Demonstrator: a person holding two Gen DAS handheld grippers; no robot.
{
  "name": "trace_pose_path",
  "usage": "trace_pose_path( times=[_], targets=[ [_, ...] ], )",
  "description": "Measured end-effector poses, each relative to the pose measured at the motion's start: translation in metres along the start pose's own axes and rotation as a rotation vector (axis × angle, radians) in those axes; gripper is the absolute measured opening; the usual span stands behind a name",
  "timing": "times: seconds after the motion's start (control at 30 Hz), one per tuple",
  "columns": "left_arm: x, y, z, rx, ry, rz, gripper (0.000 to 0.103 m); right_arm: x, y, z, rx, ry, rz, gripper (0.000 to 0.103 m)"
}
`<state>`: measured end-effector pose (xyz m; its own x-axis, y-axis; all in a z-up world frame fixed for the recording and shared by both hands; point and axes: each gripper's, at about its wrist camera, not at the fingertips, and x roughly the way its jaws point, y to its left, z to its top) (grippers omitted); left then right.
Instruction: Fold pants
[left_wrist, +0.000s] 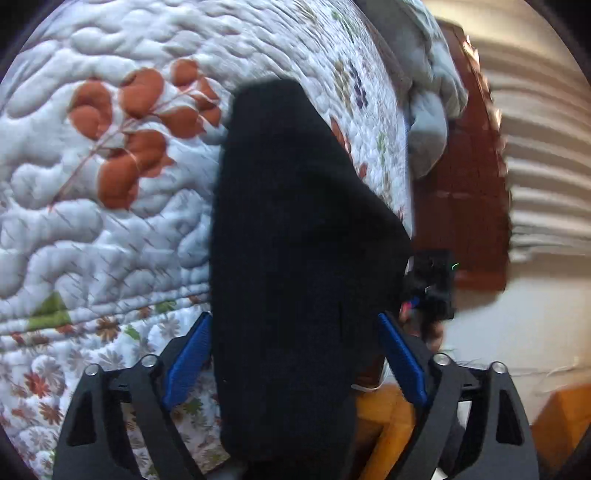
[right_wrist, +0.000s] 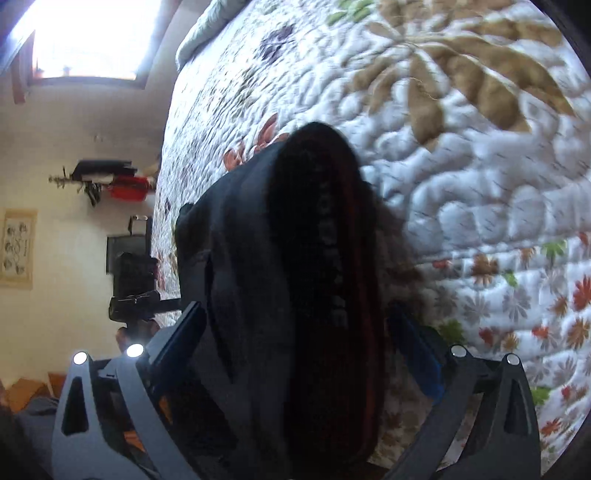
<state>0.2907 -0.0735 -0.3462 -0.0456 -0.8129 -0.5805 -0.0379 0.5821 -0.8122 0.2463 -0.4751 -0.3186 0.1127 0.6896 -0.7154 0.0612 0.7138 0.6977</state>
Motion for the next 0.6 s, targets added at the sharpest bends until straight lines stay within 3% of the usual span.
trace_pose_path(
  times=[0.03, 0.07, 0.13, 0.27, 0.3, 0.33, 0.4, 0.47, 0.6],
  targets=[
    [0.003, -0.001, -0.001, 0.018, -0.002, 0.069, 0.086, -0.002, -0.001, 0.001, -0.019, -0.002, -0.038, 0.096],
    [0.004, 0.002, 0.0, 0.005, -0.004, 0.08, 0.085, -0.004, -0.005, 0.002, -0.008, -0.003, -0.016, 0.096],
    [0.003, 0.004, 0.001, -0.031, -0.016, 0.058, 0.086, -0.005, -0.006, 0.001, -0.006, 0.007, -0.003, 0.098],
    [0.012, -0.004, 0.0, -0.013, -0.02, 0.046, 0.085, 0.014, 0.009, 0.0, -0.049, 0.072, 0.035, 0.099],
    [0.014, -0.005, 0.0, -0.011, -0.019, 0.038, 0.084, 0.02, 0.014, 0.0, -0.074, 0.083, 0.016, 0.099],
    [0.016, -0.005, 0.001, -0.02, -0.017, 0.032, 0.072, 0.024, 0.017, 0.002, -0.086, 0.091, -0.002, 0.099],
    [0.018, -0.001, 0.004, -0.057, -0.031, 0.049, 0.061, 0.021, 0.014, 0.004, -0.077, 0.09, -0.01, 0.081],
    [0.011, 0.006, 0.003, -0.08, -0.042, 0.04, 0.05, 0.013, 0.007, 0.003, -0.055, 0.09, 0.015, 0.054],
    [0.008, 0.0, -0.003, -0.054, -0.078, 0.069, 0.038, 0.003, 0.021, -0.005, -0.111, 0.066, -0.004, 0.039]
  ],
)
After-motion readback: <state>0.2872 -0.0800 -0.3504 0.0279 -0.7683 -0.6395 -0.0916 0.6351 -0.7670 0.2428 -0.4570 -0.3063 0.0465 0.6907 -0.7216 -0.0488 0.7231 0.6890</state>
